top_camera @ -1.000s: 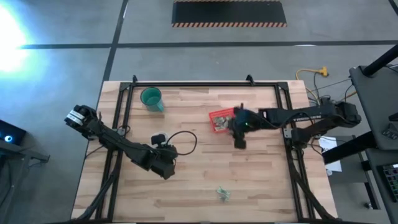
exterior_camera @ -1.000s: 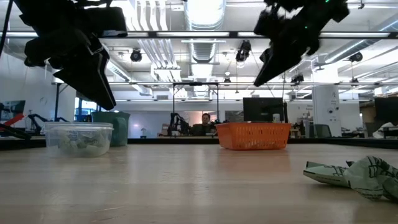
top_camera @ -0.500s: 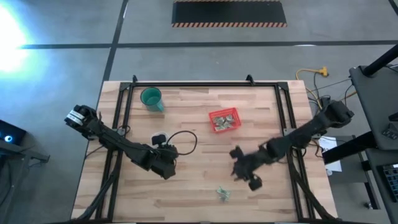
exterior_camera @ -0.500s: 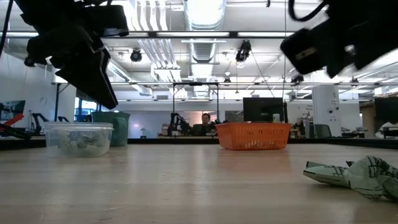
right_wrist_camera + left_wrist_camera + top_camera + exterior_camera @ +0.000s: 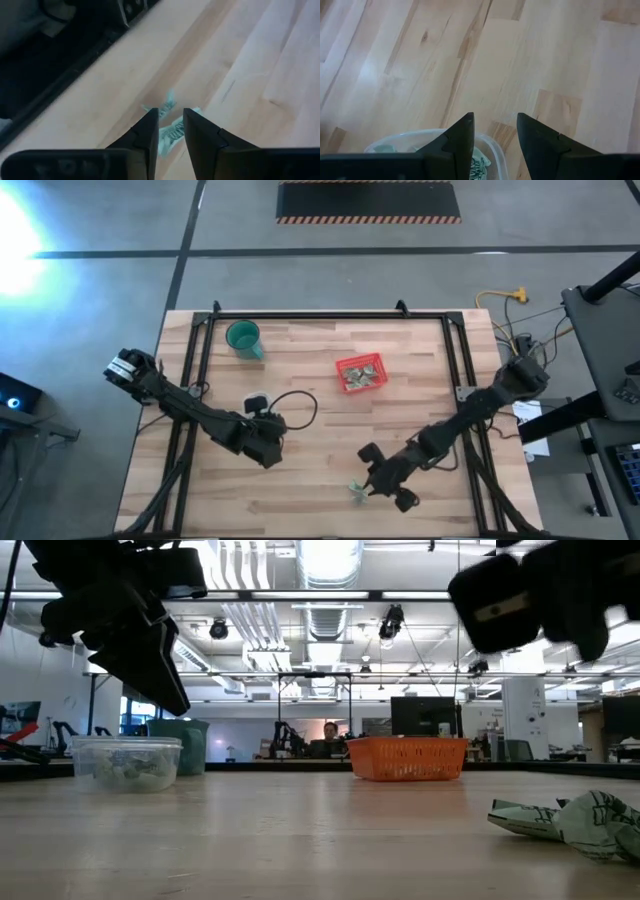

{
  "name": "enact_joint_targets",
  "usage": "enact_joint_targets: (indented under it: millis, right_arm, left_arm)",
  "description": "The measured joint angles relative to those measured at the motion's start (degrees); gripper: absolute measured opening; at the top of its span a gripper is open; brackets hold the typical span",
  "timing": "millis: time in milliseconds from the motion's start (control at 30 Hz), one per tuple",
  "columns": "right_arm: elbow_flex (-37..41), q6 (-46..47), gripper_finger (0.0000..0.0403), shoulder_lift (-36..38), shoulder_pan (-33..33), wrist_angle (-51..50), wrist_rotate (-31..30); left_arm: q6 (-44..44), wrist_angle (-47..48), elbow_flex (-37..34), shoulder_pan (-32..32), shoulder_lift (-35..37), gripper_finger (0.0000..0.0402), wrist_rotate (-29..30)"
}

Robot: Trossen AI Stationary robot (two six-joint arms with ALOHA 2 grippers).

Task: Pick and place items into bin
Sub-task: Put the light green stevia packet into the orange bin

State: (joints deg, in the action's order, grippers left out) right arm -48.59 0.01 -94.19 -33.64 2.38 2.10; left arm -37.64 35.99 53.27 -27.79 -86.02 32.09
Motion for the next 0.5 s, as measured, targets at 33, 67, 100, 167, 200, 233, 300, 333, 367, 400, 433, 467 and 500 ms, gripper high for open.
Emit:
enact_joint_targets:
  millis: [33,67,100,167,200,233,300,333,367,400,433,467,500]
  right_arm:
    - [-0.4,0.0,0.0079,-1.2,0.1,0.0,-0.2]
    - [-0.9,0.0,0.0077,-2.3,0.2,0.0,-0.4]
    - [-1.5,0.0,0.0077,-3.4,0.2,0.0,-0.5]
    - [-2.8,0.0,0.0078,-5.6,0.2,0.0,-0.7]
    - [-3.6,0.0,0.0079,-6.6,0.2,0.0,-0.8]
    - [-4.5,0.0,0.0081,-7.7,0.3,0.0,-0.8]
    - [-6.3,0.0,0.0087,-9.1,0.4,-0.6,-0.8]
    - [-7.3,0.0,0.0091,-9.7,0.5,-0.9,-0.8]
    - [-8.2,0.2,0.0095,-10.1,0.5,-1.2,-0.7]
    - [-8.8,0.7,0.0100,-10.4,0.5,-2.0,-0.6]
    - [-9.3,1.4,0.0105,-10.9,0.5,-2.8,-0.6]
    - [-9.7,2.0,0.0111,-11.2,0.4,-3.4,-0.5]
    - [-10.0,2.4,0.0117,-11.8,0.4,-3.7,-0.4]
  left_arm:
    - [0.6,0.0,0.0,0.0,0.0,0.0132,0.0]
    - [0.7,-0.1,0.0,0.0,0.0,0.0132,0.0]
    - [0.7,-0.1,0.0,0.0,0.0,0.0132,0.0]
    - [0.8,-0.1,0.0,0.0,0.0,0.0132,0.0]
    - [0.8,-0.1,0.0,0.0,0.0,0.0132,0.0]
    - [0.8,-0.1,0.0,0.0,0.0,0.0132,0.0]
    - [0.8,-0.1,0.0,0.0,0.0,0.0132,0.0]
    - [0.8,-0.1,0.0,0.0,0.0,0.0132,0.0]
    - [0.8,-0.1,0.0,0.0,0.0,0.0132,0.0]
    - [0.8,-0.1,0.0,0.0,0.0,0.0132,0.0]
    - [0.8,-0.1,0.0,0.0,0.0,0.0132,0.0]
    - [0.8,-0.2,0.0,0.0,-0.1,0.0132,0.0]
    - [0.9,-0.2,0.0,0.0,-0.1,0.0132,0.0]
